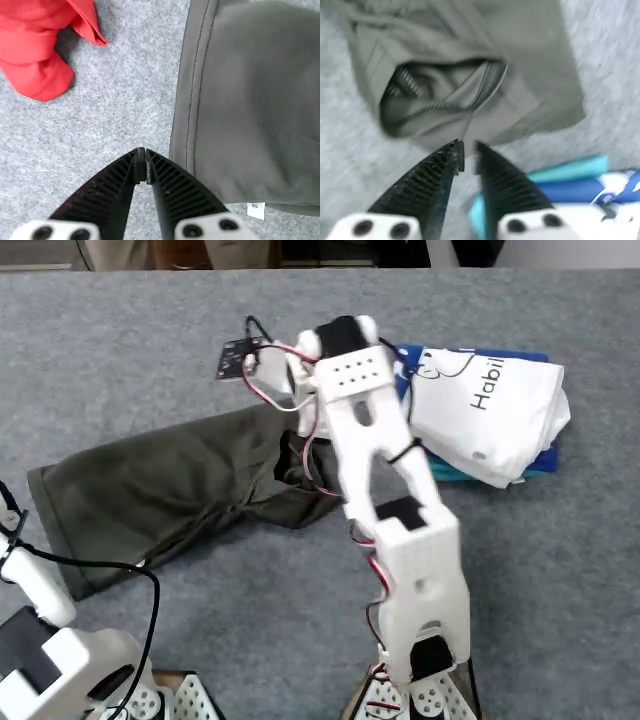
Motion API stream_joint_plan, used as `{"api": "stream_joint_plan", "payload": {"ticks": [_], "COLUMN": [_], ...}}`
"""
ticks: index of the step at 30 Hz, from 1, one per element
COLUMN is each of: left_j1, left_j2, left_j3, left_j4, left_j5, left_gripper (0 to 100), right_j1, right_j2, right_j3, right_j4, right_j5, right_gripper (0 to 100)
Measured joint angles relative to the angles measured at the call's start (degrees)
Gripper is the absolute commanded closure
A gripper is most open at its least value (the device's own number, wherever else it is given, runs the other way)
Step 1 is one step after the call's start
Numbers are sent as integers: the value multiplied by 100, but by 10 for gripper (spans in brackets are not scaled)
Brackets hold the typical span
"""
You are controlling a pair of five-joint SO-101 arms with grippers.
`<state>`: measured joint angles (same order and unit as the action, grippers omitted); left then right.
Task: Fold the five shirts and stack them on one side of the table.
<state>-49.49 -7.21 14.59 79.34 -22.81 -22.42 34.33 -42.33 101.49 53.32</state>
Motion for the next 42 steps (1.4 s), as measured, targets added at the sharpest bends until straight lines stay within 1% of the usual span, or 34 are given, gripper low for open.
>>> {"api": "stream_joint_plan", "payload": {"ticks": [5, 9, 12, 15, 18, 20, 22, 27, 30, 37, 42], "left_j1": [0, 0, 0, 0, 0, 0, 0, 0, 0, 0, 0], "left_j2": [0, 0, 0, 0, 0, 0, 0, 0, 0, 0, 0], "left_j3": [0, 0, 0, 0, 0, 0, 0, 0, 0, 0, 0], "left_j4": [0, 0, 0, 0, 0, 0, 0, 0, 0, 0, 0], "left_j5": [0, 0, 9, 9, 9, 9, 9, 9, 9, 9, 9], "left_gripper": [976, 976, 976, 976, 976, 976, 976, 976, 976, 977, 977], "right_j1": [9, -26, -352, -695, -888, -879, -853, -862, -853, -993, -967], "right_j2": [-1495, -2532, -2945, -2989, -2831, -2453, -1969, -835, -114, 1574, 2919], "right_j3": [2163, 4246, 5653, 6136, 6154, 5943, 5530, 3754, 2470, -431, -1793], "right_j4": [-132, -1134, -2084, -2840, -3508, -3833, -3938, -3807, -3455, -2031, -1758], "right_j5": [360, 501, 519, 299, 149, 105, -18, -237, -246, -246, -246], "right_gripper": [996, 996, 995, 994, 995, 995, 995, 995, 995, 995, 996]}}
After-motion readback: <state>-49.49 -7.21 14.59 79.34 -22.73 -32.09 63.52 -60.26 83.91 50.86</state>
